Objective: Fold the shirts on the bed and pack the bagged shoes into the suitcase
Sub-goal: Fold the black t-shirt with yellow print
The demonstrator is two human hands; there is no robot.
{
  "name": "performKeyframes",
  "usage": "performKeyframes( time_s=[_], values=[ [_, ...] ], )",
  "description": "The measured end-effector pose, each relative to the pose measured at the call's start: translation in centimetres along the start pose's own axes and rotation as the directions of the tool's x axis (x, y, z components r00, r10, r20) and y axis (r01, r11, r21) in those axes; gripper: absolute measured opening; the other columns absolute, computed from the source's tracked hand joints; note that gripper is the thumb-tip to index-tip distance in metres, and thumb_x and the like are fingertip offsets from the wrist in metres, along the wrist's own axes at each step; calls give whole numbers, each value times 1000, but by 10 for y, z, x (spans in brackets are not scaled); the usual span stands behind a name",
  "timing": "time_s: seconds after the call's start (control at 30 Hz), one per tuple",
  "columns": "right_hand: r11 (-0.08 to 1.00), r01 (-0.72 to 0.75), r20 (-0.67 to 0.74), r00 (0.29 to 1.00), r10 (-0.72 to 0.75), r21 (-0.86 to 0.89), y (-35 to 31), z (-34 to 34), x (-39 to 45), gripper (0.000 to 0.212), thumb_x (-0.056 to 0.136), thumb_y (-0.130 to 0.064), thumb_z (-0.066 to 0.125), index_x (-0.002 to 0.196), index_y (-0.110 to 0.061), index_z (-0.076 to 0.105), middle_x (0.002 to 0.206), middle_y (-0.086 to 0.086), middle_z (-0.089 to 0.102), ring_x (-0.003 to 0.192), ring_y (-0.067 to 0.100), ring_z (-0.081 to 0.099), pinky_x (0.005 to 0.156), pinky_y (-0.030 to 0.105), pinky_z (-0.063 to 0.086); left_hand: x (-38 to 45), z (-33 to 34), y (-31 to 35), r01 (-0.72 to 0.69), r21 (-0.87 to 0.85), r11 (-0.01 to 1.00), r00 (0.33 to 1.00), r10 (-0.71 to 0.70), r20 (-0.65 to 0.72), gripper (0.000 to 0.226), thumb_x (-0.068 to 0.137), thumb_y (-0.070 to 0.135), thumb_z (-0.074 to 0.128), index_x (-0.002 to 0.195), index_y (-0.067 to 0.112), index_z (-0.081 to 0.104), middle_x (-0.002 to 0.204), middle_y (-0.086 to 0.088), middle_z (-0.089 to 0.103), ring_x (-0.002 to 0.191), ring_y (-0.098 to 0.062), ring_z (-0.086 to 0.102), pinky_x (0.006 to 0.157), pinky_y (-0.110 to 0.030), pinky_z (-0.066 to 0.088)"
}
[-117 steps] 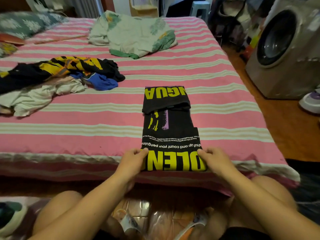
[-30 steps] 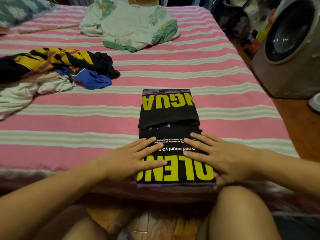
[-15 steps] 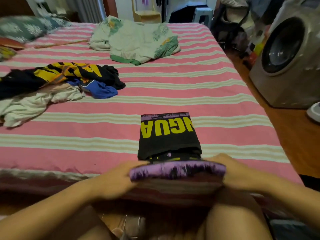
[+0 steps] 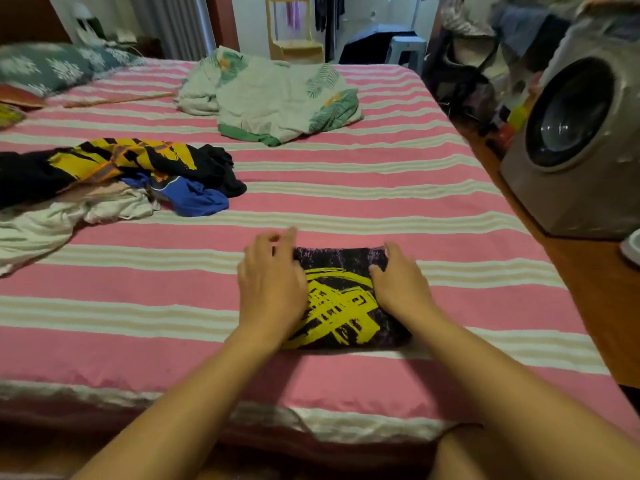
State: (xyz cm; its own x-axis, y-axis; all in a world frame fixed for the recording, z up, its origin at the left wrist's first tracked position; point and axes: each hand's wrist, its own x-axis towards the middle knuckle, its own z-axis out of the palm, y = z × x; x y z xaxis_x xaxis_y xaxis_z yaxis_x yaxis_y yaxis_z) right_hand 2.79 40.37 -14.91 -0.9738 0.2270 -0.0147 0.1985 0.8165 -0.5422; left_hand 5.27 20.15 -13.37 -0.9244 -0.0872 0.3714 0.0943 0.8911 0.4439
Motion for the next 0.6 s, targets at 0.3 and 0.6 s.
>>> performKeyframes(
  time_s=[0.3, 0.6],
  values=[
    [900, 277, 188, 956, -224, -336, -10, 37, -5, 64, 99, -51, 17, 157, -26, 26, 167, 6, 16, 153, 31, 12, 122, 51, 20, 6, 68, -6, -180, 168, 969, 835, 60, 548, 57, 105, 51, 11, 160, 43, -2, 170, 3, -6, 156, -24, -13, 124, -54, -9],
    [955, 170, 283, 954, -98, -243, -2, 40, -6, 71, 100, -60, 16, 161, -26, -1, 167, 1, -14, 155, 29, -6, 125, 45, 4, 13, 47, -7, 328, 138, 935, 815, -354, 458, 62, 103, 57, 19, 161, 40, 3, 167, -18, 3, 153, -40, 5, 123, -54, 11]
  ],
)
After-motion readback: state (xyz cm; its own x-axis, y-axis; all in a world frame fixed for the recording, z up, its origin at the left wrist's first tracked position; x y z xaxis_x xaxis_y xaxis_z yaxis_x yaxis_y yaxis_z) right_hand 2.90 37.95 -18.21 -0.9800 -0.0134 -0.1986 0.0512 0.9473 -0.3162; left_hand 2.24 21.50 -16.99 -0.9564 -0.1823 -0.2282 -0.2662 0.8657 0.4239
